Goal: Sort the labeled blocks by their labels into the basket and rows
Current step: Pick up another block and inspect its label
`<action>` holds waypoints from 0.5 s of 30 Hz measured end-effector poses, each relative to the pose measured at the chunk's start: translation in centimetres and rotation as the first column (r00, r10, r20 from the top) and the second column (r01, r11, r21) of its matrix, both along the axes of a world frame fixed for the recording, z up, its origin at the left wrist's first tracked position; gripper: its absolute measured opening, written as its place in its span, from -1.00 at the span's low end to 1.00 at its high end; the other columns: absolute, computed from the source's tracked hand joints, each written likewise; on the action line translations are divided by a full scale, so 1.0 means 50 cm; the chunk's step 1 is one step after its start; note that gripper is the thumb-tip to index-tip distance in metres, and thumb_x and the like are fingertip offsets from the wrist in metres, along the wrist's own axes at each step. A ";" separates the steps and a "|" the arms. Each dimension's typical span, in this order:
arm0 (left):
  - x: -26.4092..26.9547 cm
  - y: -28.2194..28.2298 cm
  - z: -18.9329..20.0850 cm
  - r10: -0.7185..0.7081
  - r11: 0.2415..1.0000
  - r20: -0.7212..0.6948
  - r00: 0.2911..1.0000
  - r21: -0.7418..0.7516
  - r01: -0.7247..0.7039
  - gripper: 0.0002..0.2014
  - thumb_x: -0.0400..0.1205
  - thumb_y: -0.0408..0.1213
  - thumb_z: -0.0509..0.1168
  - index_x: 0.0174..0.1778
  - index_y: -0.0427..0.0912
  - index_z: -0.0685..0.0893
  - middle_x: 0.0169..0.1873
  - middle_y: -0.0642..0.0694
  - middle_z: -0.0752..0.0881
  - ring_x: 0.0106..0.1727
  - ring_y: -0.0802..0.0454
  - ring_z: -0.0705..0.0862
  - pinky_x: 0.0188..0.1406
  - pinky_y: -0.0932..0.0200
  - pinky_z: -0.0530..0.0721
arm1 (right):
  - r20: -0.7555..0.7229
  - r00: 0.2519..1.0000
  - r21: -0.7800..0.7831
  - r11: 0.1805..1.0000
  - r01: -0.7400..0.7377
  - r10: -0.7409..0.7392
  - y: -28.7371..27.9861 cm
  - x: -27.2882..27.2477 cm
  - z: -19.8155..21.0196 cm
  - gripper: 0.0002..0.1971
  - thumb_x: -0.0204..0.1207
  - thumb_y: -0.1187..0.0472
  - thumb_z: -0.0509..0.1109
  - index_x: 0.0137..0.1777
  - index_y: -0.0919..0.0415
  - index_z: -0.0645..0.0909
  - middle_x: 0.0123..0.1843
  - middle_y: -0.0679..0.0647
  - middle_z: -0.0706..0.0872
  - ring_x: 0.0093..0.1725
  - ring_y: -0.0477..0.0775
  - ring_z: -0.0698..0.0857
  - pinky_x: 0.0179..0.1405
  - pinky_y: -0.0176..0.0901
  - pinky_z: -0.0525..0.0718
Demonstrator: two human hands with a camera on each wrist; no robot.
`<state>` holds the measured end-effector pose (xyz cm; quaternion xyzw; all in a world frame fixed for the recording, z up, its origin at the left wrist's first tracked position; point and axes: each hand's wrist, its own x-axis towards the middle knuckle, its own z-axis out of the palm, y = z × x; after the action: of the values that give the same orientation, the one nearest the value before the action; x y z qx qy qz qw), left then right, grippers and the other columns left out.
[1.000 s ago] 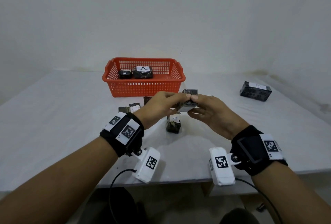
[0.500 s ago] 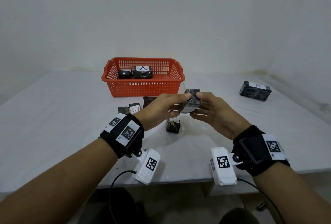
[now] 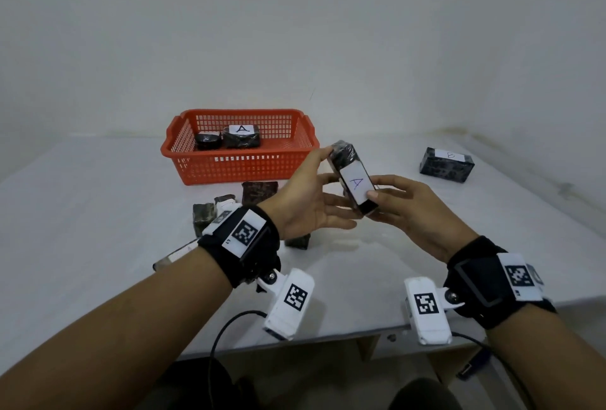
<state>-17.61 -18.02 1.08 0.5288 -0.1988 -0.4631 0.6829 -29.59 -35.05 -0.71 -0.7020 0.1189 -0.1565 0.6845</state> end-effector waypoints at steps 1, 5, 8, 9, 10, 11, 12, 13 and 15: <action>-0.005 -0.018 0.001 0.067 0.998 0.066 0.996 0.007 -0.068 -0.35 0.74 0.25 0.18 0.49 -0.26 0.58 0.28 -0.48 0.74 0.28 -0.48 0.78 0.35 -0.28 0.74 | 0.007 1.000 0.017 1.000 0.021 -0.021 -0.015 -0.007 0.001 -0.62 0.51 0.23 0.55 0.31 0.30 0.72 0.18 0.35 0.85 0.13 0.28 0.84 0.23 0.04 0.76; -0.004 -0.097 -0.002 0.385 0.923 0.294 0.875 -0.140 -0.359 -0.64 0.83 -0.11 0.24 0.34 -0.35 0.65 0.07 -0.31 0.77 0.07 -0.26 0.84 0.07 -0.07 0.87 | 0.009 0.994 0.059 0.992 0.107 -0.108 -0.083 -0.043 0.010 -0.72 0.62 0.28 0.48 0.29 0.37 0.75 0.18 0.45 0.79 0.12 0.37 0.79 0.18 0.04 0.85; -0.006 -0.158 -0.016 0.382 0.924 0.393 0.836 -0.131 -0.360 -0.66 0.70 -0.16 0.47 0.17 -0.40 0.72 -0.08 -0.23 0.80 -0.09 -0.15 0.85 -0.08 0.04 0.88 | -0.028 0.980 0.062 0.978 0.199 -0.198 -0.136 -0.069 0.015 -0.72 0.63 0.30 0.49 0.28 0.41 0.73 0.09 0.39 0.79 0.00 0.33 0.82 -0.01 -0.09 0.88; -0.007 -0.182 -0.024 0.365 0.929 0.400 0.841 -0.104 -0.354 -0.68 0.67 -0.19 0.52 0.12 -0.41 0.73 -0.09 -0.24 0.81 -0.07 -0.19 0.86 -0.04 0.01 0.89 | -0.041 0.970 0.076 0.967 0.242 -0.239 -0.155 -0.075 0.015 -0.70 0.61 0.31 0.52 0.28 0.45 0.71 0.07 0.39 0.79 -0.03 0.34 0.83 -0.08 -0.13 0.87; -0.008 -0.207 -0.032 0.351 0.934 0.385 0.853 -0.076 -0.350 -0.70 0.65 -0.21 0.54 0.07 -0.40 0.74 -0.11 -0.25 0.82 -0.07 -0.22 0.87 -0.01 -0.02 0.90 | -0.056 0.960 0.098 0.955 0.280 -0.275 -0.176 -0.081 0.015 -0.67 0.58 0.30 0.54 0.27 0.49 0.70 0.05 0.38 0.80 -0.05 0.34 0.84 -0.12 -0.16 0.86; -0.009 -0.233 -0.038 0.335 0.939 0.355 0.873 -0.054 -0.339 -0.73 0.63 -0.21 0.56 0.00 -0.37 0.74 -0.13 -0.27 0.83 -0.07 -0.24 0.88 0.01 -0.05 0.90 | -0.074 0.951 0.117 0.945 0.307 -0.300 -0.196 -0.086 0.014 -0.64 0.56 0.29 0.56 0.25 0.53 0.69 0.06 0.38 0.81 -0.06 0.32 0.85 -0.14 -0.18 0.86; -0.008 -0.259 -0.042 0.319 0.944 0.332 0.888 -0.033 -0.327 -0.76 0.62 -0.21 0.57 -0.07 -0.34 0.74 -0.15 -0.28 0.84 -0.06 -0.28 0.89 0.03 -0.08 0.89 | -0.093 0.945 0.130 0.937 0.325 -0.315 -0.218 -0.089 0.014 -0.64 0.55 0.28 0.57 0.23 0.55 0.70 0.08 0.37 0.82 -0.07 0.29 0.86 -0.13 -0.19 0.86; -0.006 -0.286 -0.046 0.302 0.948 0.321 0.898 -0.006 -0.317 -0.77 0.61 -0.22 0.58 -0.15 -0.32 0.74 -0.17 -0.30 0.84 -0.04 -0.31 0.89 0.06 -0.12 0.89 | -0.113 0.939 0.137 0.931 0.339 -0.326 -0.240 -0.092 0.013 -0.65 0.54 0.27 0.58 0.20 0.54 0.71 0.10 0.36 0.84 -0.06 0.27 0.87 -0.11 -0.19 0.87; 0.000 -0.341 -0.050 0.276 0.950 0.334 0.901 0.049 -0.309 -0.75 0.58 -0.22 0.59 -0.29 -0.29 0.75 -0.22 -0.33 0.84 -0.05 -0.34 0.90 0.07 -0.18 0.88 | -0.156 0.923 0.136 0.918 0.373 -0.353 -0.283 -0.091 0.011 -0.70 0.54 0.27 0.59 0.12 0.52 0.72 0.14 0.37 0.85 0.00 0.30 0.86 -0.07 -0.14 0.89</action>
<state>-17.60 -35.04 -1.43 0.6551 -0.2026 -0.2720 0.6751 -34.13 -49.22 -0.15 -0.6179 0.3032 -0.2254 0.6895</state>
